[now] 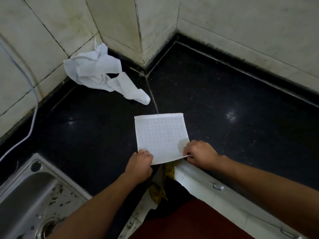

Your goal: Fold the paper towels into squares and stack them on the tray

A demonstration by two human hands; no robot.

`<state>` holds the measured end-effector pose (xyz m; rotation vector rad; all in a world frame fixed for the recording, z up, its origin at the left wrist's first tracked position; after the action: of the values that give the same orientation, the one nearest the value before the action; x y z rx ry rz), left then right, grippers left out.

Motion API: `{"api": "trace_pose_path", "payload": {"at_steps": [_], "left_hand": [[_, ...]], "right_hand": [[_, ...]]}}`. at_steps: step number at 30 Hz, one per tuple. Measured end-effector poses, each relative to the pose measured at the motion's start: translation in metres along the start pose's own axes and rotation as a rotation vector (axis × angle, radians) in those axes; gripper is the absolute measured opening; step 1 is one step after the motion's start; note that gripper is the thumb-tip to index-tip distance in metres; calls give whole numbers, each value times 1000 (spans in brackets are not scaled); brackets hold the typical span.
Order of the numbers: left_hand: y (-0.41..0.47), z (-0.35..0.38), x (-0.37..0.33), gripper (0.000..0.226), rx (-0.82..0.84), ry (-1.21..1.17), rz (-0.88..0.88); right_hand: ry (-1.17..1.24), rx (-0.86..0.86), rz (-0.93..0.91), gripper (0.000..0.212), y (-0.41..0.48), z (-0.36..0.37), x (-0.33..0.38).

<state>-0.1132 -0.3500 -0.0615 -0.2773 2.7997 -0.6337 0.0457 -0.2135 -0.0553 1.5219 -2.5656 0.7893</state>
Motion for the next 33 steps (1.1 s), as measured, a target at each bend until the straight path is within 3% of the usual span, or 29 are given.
{"api": "trace_pose_path", "payload": {"at_steps": [3,6,10,13,17,24,33], "left_hand": [[-6,-7,5,7,54,-92,31],[0,-20,25,10,-4,-275,-28],[27,-53,64,14,-185,-449,-186],[52,-73,86,11,-277,-514,-259],[81,-80,98,10,-290,-497,-301],[112,-70,111,16,-249,-463,-347],[126,-64,116,5,-263,-383,-371]], "right_hand": [[83,78,39,16,2,-3,-7],[236,78,124,12,14,-17,-18],[471,-78,261,1,45,-45,-42],[575,-174,361,4,73,-59,-58],[495,-135,503,15,102,-58,-75],[408,-64,617,13,122,-51,-81],[180,-34,610,27,127,-58,-78]]}}
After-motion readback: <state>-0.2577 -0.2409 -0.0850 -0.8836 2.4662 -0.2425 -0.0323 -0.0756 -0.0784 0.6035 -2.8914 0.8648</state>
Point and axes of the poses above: each hand's wrist, its own y-axis towards the middle knuckle, its own z-axis out of the palm, x = y × z, the point moved 6 cm from there along y, towards the middle knuckle, and after that the axes turned 1 degree about -x, right-handed, at the moved point
